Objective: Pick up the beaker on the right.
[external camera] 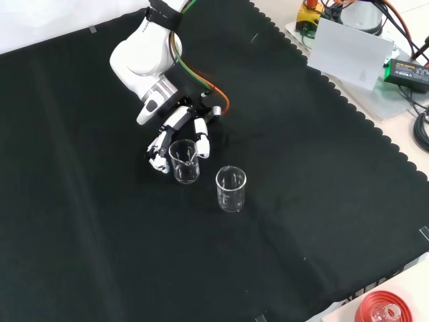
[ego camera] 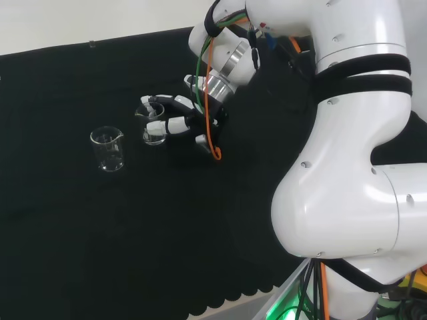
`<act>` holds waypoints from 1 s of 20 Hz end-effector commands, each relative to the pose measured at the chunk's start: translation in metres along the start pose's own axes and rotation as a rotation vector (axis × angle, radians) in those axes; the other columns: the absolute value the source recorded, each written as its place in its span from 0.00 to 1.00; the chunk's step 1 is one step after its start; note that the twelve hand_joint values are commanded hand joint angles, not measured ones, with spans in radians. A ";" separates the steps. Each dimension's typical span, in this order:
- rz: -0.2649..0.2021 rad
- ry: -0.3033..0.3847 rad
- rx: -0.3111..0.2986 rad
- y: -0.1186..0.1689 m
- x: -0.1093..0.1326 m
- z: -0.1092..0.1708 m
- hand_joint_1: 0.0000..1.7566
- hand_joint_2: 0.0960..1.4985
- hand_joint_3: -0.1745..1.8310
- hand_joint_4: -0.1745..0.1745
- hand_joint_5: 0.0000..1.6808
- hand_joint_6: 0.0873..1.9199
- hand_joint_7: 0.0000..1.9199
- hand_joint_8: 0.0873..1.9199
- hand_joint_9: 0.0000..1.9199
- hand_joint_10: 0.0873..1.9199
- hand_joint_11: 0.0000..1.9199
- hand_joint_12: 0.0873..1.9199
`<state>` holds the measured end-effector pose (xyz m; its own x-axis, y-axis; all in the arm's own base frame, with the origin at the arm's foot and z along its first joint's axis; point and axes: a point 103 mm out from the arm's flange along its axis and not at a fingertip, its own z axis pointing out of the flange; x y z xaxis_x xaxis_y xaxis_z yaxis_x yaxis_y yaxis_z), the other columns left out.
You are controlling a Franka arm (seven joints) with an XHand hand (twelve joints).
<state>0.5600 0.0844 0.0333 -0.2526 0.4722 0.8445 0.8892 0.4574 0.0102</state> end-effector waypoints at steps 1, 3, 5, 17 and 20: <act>-0.003 0.008 0.004 0.002 0.000 0.000 0.54 0.54 0.00 0.19 0.22 0.00 0.18 0.35 0.23 0.33 0.00 0.62; -0.005 0.003 0.004 0.002 0.000 -0.001 0.54 0.54 0.00 0.19 0.22 0.00 0.18 0.34 0.23 0.33 0.00 0.62; -0.006 0.001 0.006 0.001 0.001 -0.003 0.54 0.54 0.00 0.19 0.23 0.00 0.19 0.34 0.23 0.32 0.00 0.62; -0.012 0.006 0.006 0.007 0.003 0.006 0.54 0.54 0.00 0.20 0.25 0.00 0.20 0.34 0.24 0.32 0.00 0.63; -0.010 0.008 0.007 0.007 0.003 0.007 0.54 0.54 0.00 0.20 0.25 0.00 0.20 0.34 0.24 0.32 0.00 0.63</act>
<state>0.5636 0.0940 0.0335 -0.2616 0.4623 0.8473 0.8832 0.4688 0.0169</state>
